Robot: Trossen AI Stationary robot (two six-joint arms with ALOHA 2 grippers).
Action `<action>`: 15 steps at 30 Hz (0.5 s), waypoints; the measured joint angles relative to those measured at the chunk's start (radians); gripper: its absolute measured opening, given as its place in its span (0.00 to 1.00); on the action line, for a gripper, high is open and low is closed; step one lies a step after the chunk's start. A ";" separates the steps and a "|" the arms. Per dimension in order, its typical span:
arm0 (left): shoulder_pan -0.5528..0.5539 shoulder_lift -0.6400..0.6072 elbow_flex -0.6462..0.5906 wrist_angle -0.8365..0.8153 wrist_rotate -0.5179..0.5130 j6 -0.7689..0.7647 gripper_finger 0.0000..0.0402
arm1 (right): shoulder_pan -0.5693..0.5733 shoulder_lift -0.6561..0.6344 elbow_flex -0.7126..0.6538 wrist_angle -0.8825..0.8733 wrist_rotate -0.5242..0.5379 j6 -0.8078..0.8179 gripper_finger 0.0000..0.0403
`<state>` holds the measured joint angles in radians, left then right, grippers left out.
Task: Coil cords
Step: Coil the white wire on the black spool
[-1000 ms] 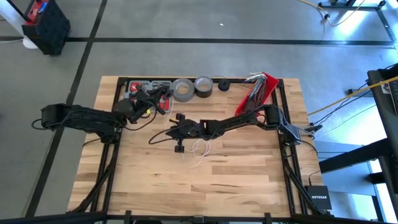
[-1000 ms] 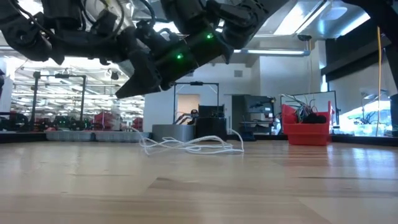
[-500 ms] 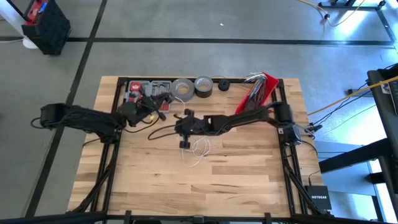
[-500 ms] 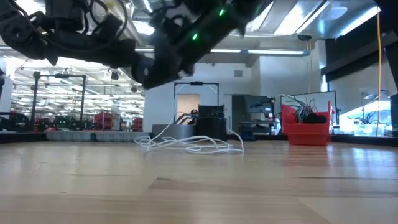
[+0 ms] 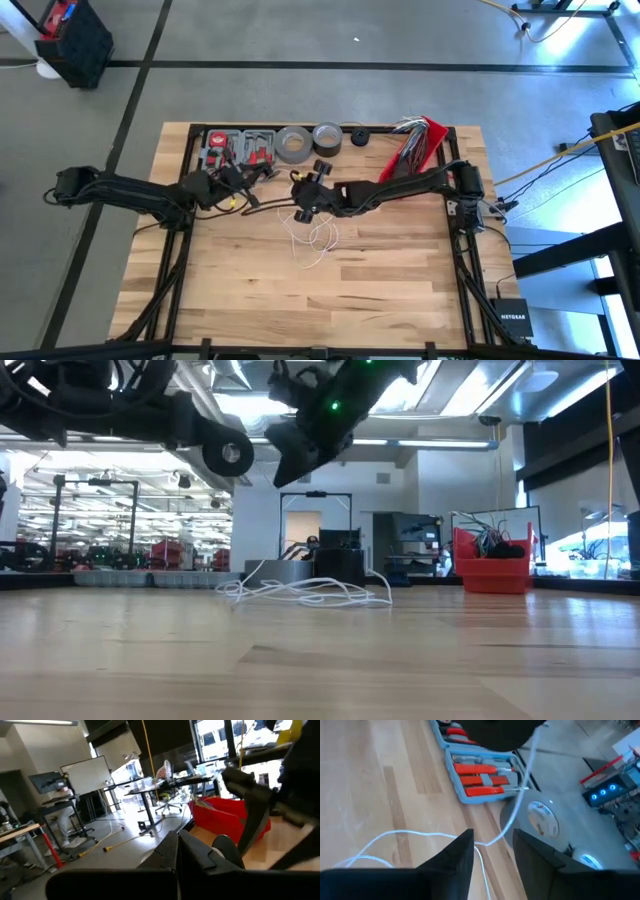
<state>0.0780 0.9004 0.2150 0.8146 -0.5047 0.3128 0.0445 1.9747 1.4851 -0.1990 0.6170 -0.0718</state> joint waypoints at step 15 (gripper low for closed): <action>-0.032 -0.024 0.000 -0.017 0.005 0.001 0.00 | -0.106 0.046 -0.329 0.665 -0.199 -0.059 0.35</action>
<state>0.0460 0.8768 0.2150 0.7973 -0.4999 0.3138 -0.0615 2.0203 1.1564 0.4664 0.4177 -0.1310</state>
